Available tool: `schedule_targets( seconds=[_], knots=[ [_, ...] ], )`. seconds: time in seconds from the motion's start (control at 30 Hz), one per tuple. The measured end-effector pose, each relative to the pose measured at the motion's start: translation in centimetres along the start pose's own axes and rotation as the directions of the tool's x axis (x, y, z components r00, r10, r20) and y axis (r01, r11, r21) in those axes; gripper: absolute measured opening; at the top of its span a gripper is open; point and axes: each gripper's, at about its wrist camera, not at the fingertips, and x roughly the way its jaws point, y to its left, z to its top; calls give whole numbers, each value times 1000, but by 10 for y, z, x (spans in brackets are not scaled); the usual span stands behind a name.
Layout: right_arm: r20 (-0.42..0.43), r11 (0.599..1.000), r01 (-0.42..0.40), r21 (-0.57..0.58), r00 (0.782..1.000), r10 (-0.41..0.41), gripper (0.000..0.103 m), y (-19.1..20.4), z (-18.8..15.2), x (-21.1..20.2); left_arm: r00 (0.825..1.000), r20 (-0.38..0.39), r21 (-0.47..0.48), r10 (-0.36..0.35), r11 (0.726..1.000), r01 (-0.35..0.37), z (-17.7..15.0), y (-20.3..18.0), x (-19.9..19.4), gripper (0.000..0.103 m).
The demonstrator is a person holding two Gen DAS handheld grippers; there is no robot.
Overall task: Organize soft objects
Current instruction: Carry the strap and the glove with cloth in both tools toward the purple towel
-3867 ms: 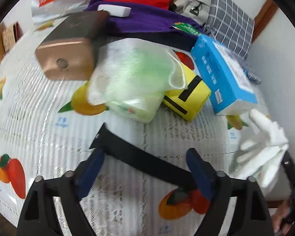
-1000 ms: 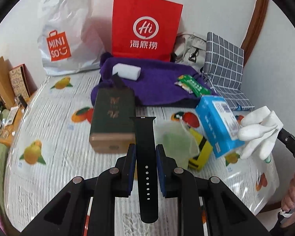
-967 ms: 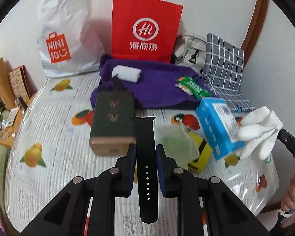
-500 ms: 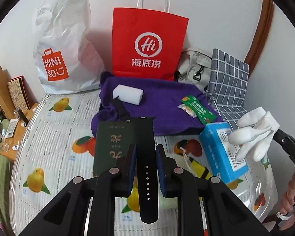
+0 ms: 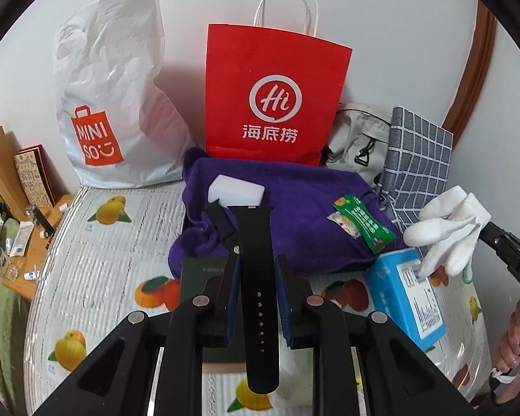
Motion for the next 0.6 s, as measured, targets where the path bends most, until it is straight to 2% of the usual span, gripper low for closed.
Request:
schedule_targets(
  seconds=[0.6],
  knots=[
    [-27, 1000, -7, -29, 1000, 6, 7, -6, 55, 74, 1000, 2, -33, 10, 999, -10, 50, 14, 53, 19]
  ],
)
